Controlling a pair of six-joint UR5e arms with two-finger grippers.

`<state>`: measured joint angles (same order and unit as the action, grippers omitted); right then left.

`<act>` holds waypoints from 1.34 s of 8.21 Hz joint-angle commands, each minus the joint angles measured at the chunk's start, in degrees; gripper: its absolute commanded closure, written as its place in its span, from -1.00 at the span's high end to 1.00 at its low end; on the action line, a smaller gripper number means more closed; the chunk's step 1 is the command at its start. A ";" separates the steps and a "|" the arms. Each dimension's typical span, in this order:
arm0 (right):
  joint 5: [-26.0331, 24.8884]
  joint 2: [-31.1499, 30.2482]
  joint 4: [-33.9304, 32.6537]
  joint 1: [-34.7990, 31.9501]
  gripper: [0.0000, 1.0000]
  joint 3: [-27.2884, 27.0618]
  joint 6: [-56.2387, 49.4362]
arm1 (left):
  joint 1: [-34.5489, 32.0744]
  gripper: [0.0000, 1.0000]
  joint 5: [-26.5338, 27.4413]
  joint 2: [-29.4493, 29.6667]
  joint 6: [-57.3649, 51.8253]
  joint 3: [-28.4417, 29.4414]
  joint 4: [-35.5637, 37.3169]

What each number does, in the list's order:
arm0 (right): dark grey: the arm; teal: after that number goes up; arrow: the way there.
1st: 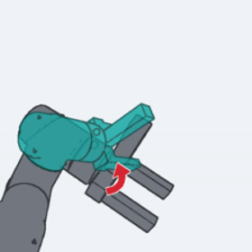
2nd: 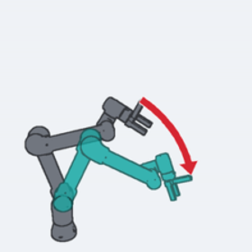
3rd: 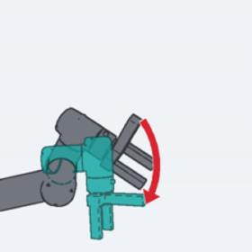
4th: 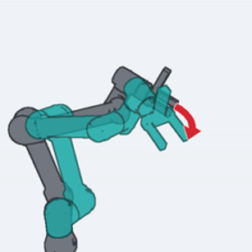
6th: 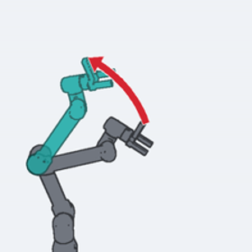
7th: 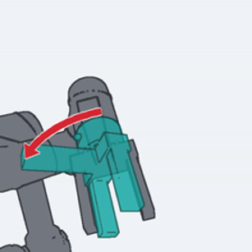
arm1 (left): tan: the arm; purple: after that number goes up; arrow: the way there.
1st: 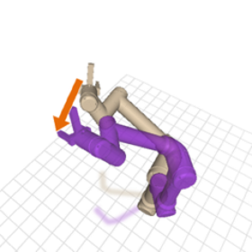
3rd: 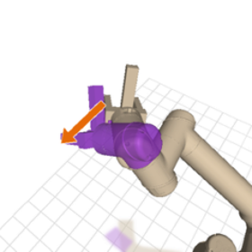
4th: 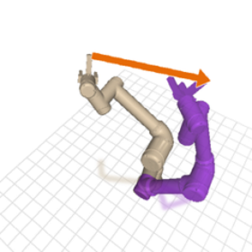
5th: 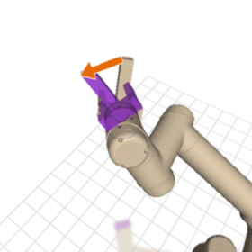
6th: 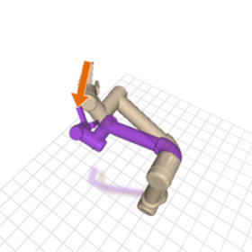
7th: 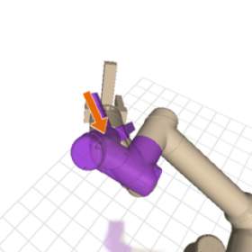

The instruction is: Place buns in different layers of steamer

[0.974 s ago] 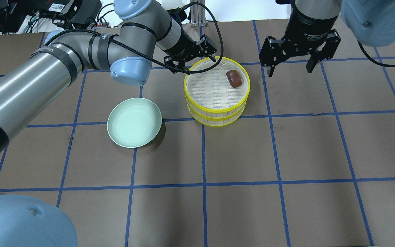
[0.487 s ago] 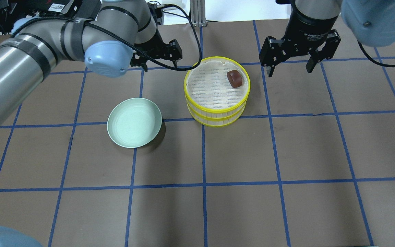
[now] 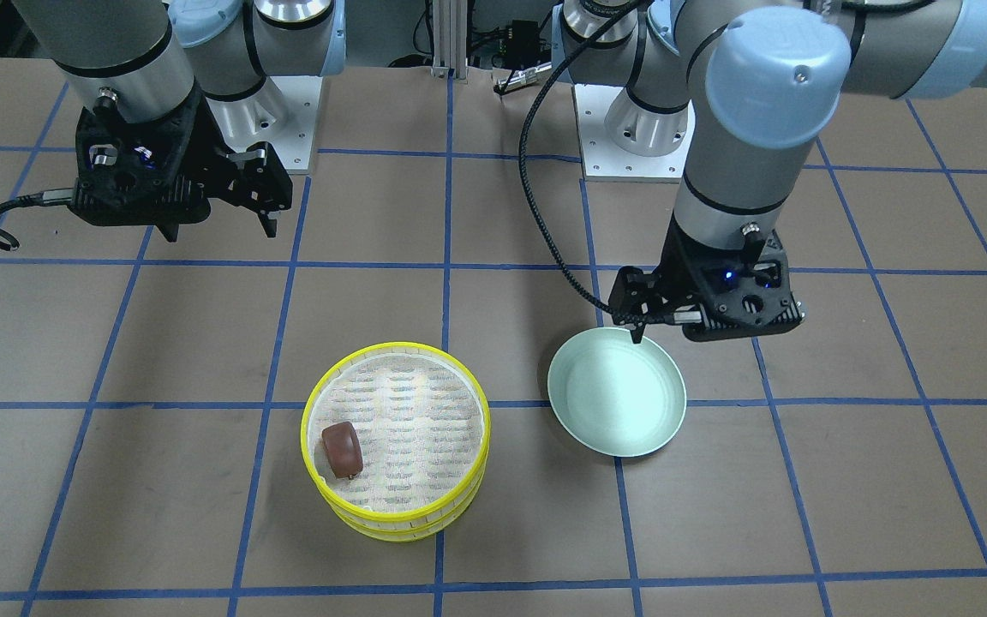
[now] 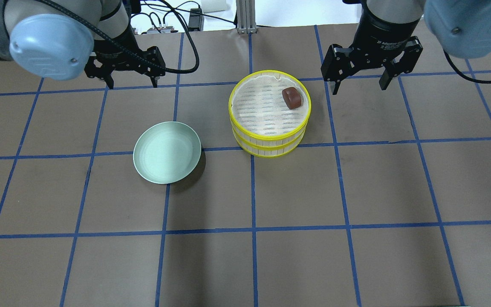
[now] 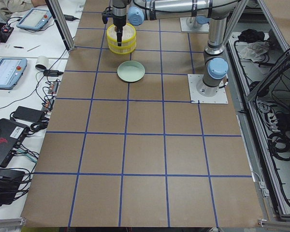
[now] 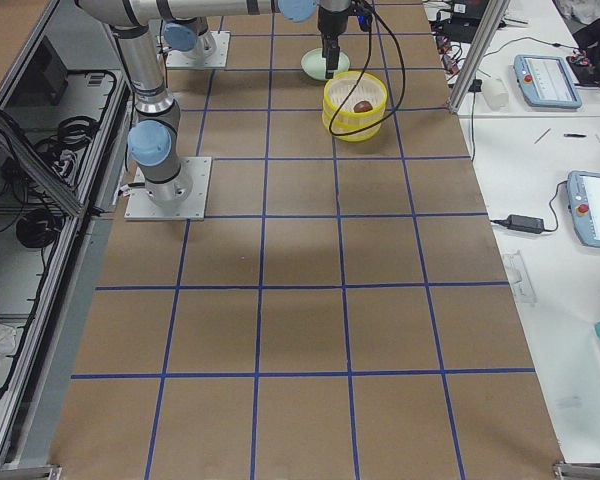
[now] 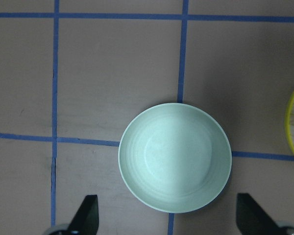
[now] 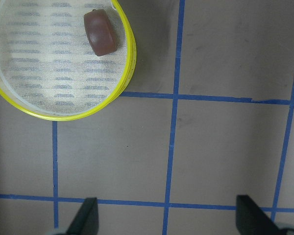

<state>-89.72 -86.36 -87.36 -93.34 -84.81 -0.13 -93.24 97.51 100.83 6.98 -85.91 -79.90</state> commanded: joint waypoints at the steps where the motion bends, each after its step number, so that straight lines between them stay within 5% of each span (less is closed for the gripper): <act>1: 0.16 -0.04 -0.18 0.08 1.00 0.00 0.31 | 0.87 1.00 -0.03 -4.84 -0.39 -3.28 -4.82; 4: 0.51 -0.12 -0.26 0.08 1.00 0.09 0.39 | 0.52 1.00 -5.02 -9.24 -0.56 -9.97 -3.34; 11: 0.42 -0.04 -0.70 0.17 1.00 0.00 0.57 | 0.78 1.00 -5.49 -11.10 -0.39 -10.07 -4.04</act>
<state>-89.25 -86.44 -87.98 -93.17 -84.76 0.44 -92.40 92.03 89.90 6.50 -96.00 -83.60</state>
